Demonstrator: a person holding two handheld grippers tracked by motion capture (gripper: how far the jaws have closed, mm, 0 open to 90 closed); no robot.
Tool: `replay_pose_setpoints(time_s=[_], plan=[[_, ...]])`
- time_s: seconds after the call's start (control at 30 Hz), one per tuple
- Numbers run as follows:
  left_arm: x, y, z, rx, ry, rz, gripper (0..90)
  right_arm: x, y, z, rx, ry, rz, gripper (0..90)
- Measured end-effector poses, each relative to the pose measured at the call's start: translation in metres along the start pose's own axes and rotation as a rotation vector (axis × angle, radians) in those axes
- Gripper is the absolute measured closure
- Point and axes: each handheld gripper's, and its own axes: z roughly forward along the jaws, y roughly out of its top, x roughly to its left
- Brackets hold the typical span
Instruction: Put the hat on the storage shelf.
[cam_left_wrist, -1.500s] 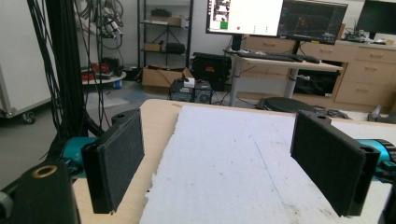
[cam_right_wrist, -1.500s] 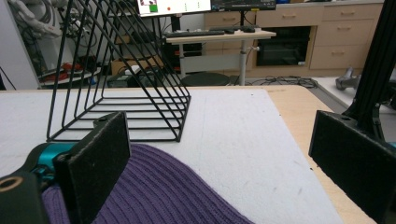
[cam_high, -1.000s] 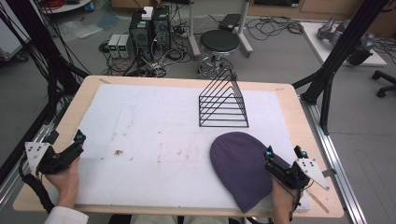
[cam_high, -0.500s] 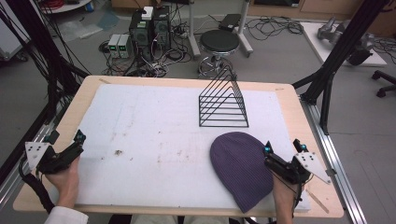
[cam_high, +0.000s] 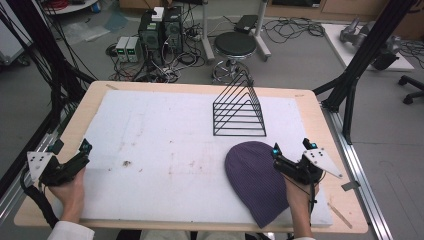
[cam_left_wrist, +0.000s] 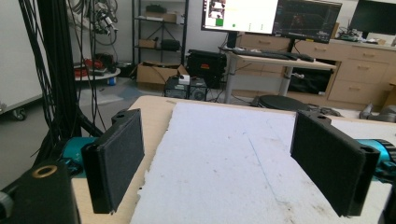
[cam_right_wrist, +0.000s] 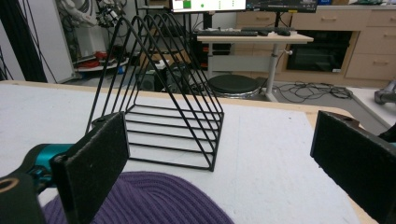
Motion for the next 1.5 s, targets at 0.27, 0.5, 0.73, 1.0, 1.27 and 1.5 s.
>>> replay_pose_setpoints(time_s=[0.27, 0.5, 0.73, 1.0, 1.27, 1.5], plan=[[-0.004, -0.001, 0.000, 0.005, -0.010, -0.021, 17.8, 0.004, 0.007, 0.014, 0.045, 0.014, -0.052, 3.8], [-0.010, -0.002, 0.002, 0.013, -0.039, -0.007, 17.8, 0.009, 0.020, 0.033, 0.119, 0.094, -0.089, 3.8], [-0.009, -0.002, 0.002, 0.012, -0.042, -0.011, 17.8, 0.014, 0.023, 0.053, 0.223, 0.161, -0.137, 3.8], [-0.007, -0.002, 0.002, 0.011, -0.036, -0.017, 17.8, 0.013, 0.020, 0.074, 0.323, 0.215, -0.137, 3.8], [-0.007, -0.003, 0.003, 0.014, -0.039, -0.016, 17.8, 0.013, 0.009, 0.096, 0.418, 0.298, -0.143, 3.8], [-0.009, -0.002, 0.000, -0.007, -0.030, -0.006, 18.3, 0.009, 0.003, 0.110, 0.524, 0.313, -0.166, 4.6]])
